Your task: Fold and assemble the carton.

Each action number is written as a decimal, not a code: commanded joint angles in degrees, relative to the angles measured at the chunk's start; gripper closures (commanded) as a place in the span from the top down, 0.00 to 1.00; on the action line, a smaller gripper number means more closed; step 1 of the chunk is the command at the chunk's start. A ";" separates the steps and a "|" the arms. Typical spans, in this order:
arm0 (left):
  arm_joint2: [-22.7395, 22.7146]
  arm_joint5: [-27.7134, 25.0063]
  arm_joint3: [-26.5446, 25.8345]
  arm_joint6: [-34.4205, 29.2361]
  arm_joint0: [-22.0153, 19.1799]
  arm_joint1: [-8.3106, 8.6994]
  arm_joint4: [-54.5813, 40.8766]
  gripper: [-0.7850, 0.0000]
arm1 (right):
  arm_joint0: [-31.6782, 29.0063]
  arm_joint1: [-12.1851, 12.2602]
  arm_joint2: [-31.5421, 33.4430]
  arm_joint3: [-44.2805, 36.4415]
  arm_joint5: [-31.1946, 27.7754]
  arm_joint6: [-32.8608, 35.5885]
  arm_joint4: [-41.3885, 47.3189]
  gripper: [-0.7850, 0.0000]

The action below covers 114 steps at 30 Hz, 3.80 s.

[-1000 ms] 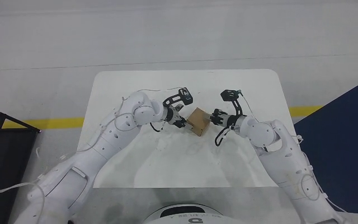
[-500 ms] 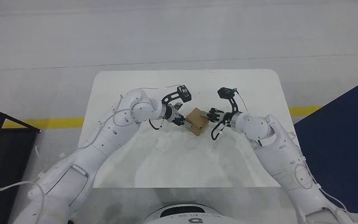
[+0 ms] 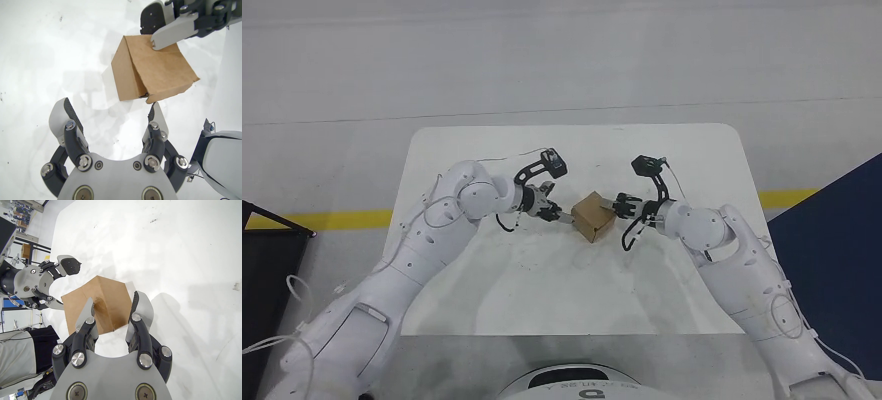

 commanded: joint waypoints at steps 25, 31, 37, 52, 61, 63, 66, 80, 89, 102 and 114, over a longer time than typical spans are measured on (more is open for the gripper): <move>3.03 -2.59 3.50 3.66 -3.33 -1.26 0.05 1.00 | 0.49 -0.39 0.08 0.61 2.72 -1.93 3.13 0.45; 5.23 -3.37 6.72 5.38 -5.56 -2.67 -0.63 1.00 | 0.86 -0.52 -0.30 0.89 3.32 -1.68 3.84 0.45; 6.48 -4.39 9.57 4.96 -6.89 -3.46 -1.27 1.00 | 0.80 -0.57 -0.63 0.42 3.39 -1.89 3.64 0.45; 6.30 -4.75 11.33 3.29 -7.67 -3.59 -1.91 1.00 | 0.36 -0.62 -1.19 0.32 4.11 -2.94 1.90 0.45; 5.85 -4.37 10.49 3.08 -7.37 -3.44 -2.22 1.00 | -0.12 -0.59 -1.30 -0.31 4.28 -3.25 1.02 0.44; 5.86 -4.35 10.28 2.94 -7.41 -3.45 -2.22 1.00 | -0.38 -0.57 -1.12 -0.67 4.28 -3.40 1.03 0.44; 6.08 -4.21 10.14 2.69 -7.56 -3.55 -2.07 1.00 | -0.80 -0.53 -0.98 -1.29 4.28 -3.51 0.93 0.45; 6.49 -3.71 11.58 2.07 -7.81 -3.90 -2.51 1.00 | -1.51 -0.45 -1.16 -1.81 5.17 -3.81 -1.30 0.45; 4.46 -3.53 9.93 2.50 -6.68 -2.93 -2.38 1.00 | -0.82 -0.62 -1.76 -1.12 5.56 -4.19 -2.22 0.44; 4.49 -3.65 9.16 3.32 -6.86 -3.12 -3.12 1.00 | -0.67 -0.84 -2.14 -0.89 5.86 -4.45 -2.38 0.43; 9.45 -4.10 13.28 0.21 -10.87 -5.79 -3.16 1.00 | -1.14 -0.78 -1.34 -1.74 5.87 -4.60 -2.44 0.44</move>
